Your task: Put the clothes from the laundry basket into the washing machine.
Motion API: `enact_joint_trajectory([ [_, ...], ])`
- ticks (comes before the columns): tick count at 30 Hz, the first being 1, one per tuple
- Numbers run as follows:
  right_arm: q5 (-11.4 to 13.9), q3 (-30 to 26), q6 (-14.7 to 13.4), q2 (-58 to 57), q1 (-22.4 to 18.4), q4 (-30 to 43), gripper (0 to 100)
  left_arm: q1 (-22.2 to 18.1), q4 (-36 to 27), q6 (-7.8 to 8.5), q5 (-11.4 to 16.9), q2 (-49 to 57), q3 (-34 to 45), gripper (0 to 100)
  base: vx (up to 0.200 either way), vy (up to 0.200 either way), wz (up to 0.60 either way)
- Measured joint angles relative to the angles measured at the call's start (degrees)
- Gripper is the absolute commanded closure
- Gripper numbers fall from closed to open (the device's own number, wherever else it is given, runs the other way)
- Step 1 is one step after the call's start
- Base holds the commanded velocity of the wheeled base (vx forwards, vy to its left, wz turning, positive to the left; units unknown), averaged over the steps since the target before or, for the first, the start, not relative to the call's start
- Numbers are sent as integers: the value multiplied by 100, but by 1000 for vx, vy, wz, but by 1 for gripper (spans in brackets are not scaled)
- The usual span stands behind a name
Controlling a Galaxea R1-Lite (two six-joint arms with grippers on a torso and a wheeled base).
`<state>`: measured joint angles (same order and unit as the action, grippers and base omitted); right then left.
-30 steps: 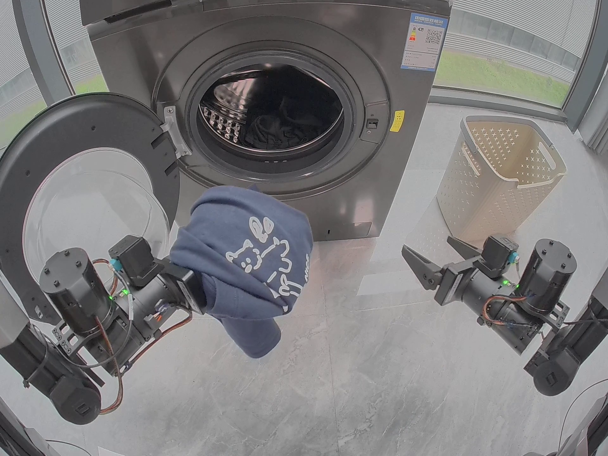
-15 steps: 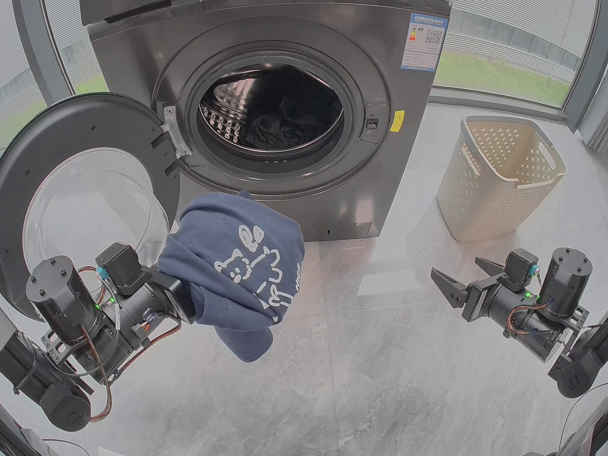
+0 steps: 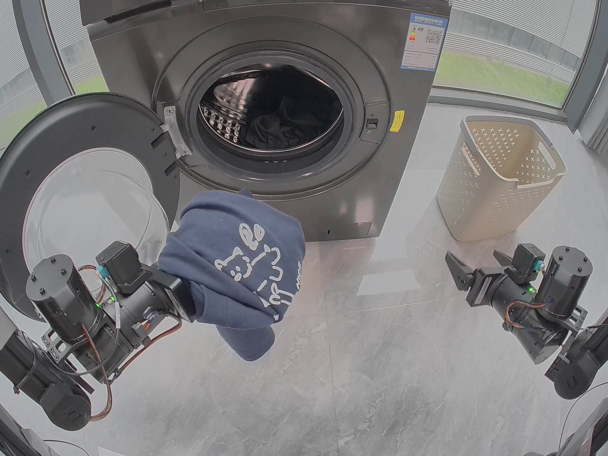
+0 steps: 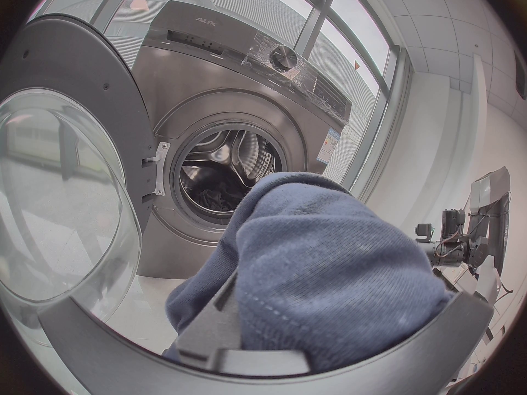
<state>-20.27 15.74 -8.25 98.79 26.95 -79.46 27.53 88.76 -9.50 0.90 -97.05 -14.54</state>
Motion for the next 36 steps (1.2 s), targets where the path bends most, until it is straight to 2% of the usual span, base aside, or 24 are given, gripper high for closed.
enact_joint_trajectory([
  [2,-549,167,-52,74,127,-106,0,0,0,0,5,-2,0,100,0,0,0],
  [5,-1163,325,-124,245,367,-402,0,0,0,-2,2,0,0,100,0,0,0],
  [7,-1391,391,-149,399,568,-670,0,0,2,-5,7,2,0,100,0,0,0],
  [11,-1620,441,-74,663,862,-862,0,-5,2,-10,10,5,0,100,0,0,0],
  [17,-1654,267,101,834,940,-856,0,6,0,-2,0,-2,0,100,0,0,0],
  [20,-1624,223,144,866,951,-856,0,0,0,-32,-4,-5,-48,100,200,0,0],
  [29,-1602,151,144,909,962,-878,0,-2,0,-2,-35,-30,-91,100,200,0,0],
  [36,-1599,135,141,908,979,-878,0,-2,0,55,-41,-99,-94,100,0,0,0],
])
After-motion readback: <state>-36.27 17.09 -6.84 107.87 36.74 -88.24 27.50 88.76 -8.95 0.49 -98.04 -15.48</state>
